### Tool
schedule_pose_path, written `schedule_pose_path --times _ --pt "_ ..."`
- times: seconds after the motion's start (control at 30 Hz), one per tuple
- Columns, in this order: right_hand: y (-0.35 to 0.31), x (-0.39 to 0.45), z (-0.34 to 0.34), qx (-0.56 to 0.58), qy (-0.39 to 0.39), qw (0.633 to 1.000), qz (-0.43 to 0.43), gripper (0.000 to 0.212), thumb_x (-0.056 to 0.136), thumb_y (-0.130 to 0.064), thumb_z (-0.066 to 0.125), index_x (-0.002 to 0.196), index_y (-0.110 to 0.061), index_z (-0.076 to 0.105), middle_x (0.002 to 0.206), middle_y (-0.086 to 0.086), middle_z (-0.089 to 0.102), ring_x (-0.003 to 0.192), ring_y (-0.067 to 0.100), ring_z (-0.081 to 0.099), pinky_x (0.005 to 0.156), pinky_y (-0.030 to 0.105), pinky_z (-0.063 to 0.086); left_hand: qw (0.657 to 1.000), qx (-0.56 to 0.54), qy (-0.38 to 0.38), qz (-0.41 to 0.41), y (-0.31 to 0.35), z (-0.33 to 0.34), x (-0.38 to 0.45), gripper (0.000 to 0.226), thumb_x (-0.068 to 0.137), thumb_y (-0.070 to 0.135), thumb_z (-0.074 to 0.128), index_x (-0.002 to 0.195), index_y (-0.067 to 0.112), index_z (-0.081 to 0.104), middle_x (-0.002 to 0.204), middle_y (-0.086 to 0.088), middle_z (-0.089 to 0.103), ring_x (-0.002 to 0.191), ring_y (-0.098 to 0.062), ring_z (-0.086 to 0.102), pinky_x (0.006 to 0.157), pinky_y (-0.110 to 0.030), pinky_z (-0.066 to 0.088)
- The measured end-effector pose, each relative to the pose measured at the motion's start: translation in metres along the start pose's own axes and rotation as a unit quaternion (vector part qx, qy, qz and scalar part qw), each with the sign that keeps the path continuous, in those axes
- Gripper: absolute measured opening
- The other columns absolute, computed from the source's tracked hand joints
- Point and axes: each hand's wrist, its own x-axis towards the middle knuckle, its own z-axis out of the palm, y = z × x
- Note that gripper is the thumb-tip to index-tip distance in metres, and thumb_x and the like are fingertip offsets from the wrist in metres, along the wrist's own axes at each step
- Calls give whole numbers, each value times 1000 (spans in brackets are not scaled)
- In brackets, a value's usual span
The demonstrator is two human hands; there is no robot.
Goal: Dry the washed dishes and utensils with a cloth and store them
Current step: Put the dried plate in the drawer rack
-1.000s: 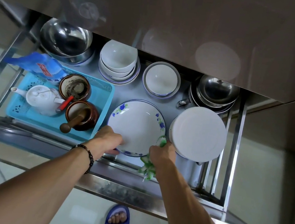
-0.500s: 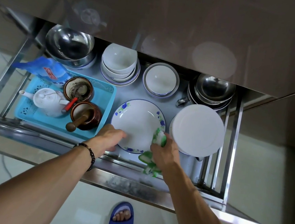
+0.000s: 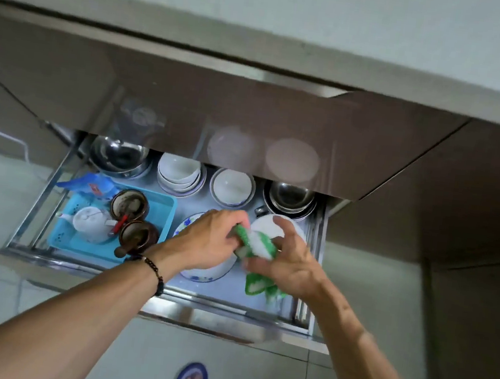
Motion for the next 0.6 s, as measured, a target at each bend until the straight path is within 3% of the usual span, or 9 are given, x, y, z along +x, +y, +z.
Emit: schedule_pose_path --times 0.1,0.17,0.27,0.37,0.47,0.53,0.6 --pt "-24 -48 -51 71 39 997 -18 47 84 -42 78 123 -24 58 93 -6 66 70 0 63 63 14 50 1000 2 5 4 67 -28 -11 26 89 -2 48 92 23 54 75 10 55 73 -13 52 59 -19 35" --pt "-33 -85 -93 108 70 991 -35 36 82 -51 69 102 -21 72 90 -4 72 79 6 66 76 27 51 999 -52 12 2 126 -44 -17 31 90 -7 44 87 22 53 73 9 55 58 -1 57 53 -12 41" --pt "-46 -142 -152 96 97 989 -52 17 81 -21 73 99 -20 73 86 -4 73 75 6 66 67 22 51 992 -127 8 -27 209 -56 -21 29 93 -10 40 95 12 59 76 -4 60 51 -2 58 46 -12 43" --pt "-44 -204 -215 33 165 984 -66 22 78 -13 79 99 -19 73 84 -1 74 70 9 66 64 26 54 979 -194 -61 -28 295 -56 -26 37 91 -11 41 97 18 64 82 -11 63 64 -20 60 54 -32 53" --pt "-37 -261 -271 25 253 964 -76 41 71 -18 86 105 -21 64 98 1 70 86 15 68 73 29 56 957 -239 -166 -2 376 -51 -36 40 77 8 63 116 14 64 95 -9 62 87 -18 62 58 -34 57" --pt "-27 -306 -312 38 297 950 -91 43 68 -18 88 100 -21 60 97 0 69 85 17 68 74 32 56 957 -222 -184 39 437 -37 -42 34 80 24 75 110 14 66 94 -7 65 85 -16 63 64 -36 59" --pt "-16 -347 -349 70 332 933 -116 30 71 -9 84 90 -20 64 85 -1 70 75 14 66 68 29 55 970 -177 -155 61 491 -20 -41 15 91 27 73 95 15 65 87 -7 62 76 -17 61 67 -37 59"
